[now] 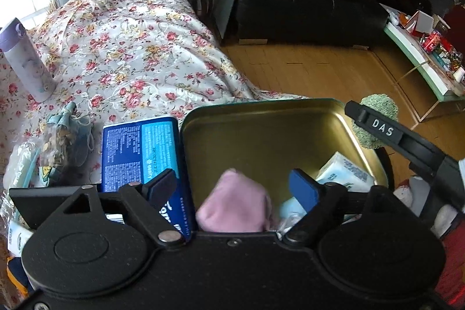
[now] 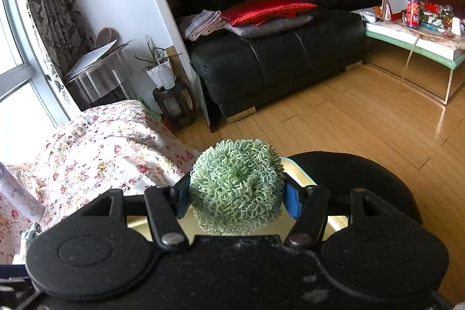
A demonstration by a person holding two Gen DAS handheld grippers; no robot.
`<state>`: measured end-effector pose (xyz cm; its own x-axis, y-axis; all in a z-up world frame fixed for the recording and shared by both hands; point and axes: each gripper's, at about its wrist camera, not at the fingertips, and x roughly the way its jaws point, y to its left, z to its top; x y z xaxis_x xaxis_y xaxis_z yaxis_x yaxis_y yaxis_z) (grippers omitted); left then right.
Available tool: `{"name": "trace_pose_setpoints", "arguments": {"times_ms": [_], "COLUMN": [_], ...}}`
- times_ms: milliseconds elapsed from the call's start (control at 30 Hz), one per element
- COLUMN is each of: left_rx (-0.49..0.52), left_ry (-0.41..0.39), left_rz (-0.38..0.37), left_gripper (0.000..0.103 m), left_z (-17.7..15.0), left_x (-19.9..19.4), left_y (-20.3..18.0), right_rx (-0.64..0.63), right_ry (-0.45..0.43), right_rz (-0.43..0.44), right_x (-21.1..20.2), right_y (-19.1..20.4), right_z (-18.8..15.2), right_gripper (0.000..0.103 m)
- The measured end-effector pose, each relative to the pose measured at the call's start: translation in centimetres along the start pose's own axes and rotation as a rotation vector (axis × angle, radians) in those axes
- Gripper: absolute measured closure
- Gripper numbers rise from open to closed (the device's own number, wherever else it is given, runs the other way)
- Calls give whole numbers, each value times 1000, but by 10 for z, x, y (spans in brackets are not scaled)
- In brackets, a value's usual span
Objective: Organize soft objects
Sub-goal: 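Carry the pink cloth and green scrubber over the tin and open both tools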
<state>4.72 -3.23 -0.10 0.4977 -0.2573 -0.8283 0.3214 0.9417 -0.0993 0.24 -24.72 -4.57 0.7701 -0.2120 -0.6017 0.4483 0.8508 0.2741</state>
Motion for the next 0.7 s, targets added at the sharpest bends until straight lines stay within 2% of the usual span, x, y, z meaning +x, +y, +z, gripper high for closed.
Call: {"name": "trace_pose_setpoints", "arguments": {"times_ms": [200,267,300,700], "left_rx": [-12,-14,-13,-26], "left_ry": [13,19,21,21], "left_rz": [19,16,16,35], "left_gripper": [21,21,21,21], "left_z": [-5,-7,-7,-12], "left_x": [2,2,2,-2], "left_y": [6,8,8,13], "right_rx": [-12,-6,-1,2], "right_ry": [17,26,26,30], "right_rz": [-8,-12,-9,-14], "right_x": [4,6,6,7], "right_y": [4,4,4,3], "right_z": [1,3,3,0], "right_gripper": [38,25,23,25]}}
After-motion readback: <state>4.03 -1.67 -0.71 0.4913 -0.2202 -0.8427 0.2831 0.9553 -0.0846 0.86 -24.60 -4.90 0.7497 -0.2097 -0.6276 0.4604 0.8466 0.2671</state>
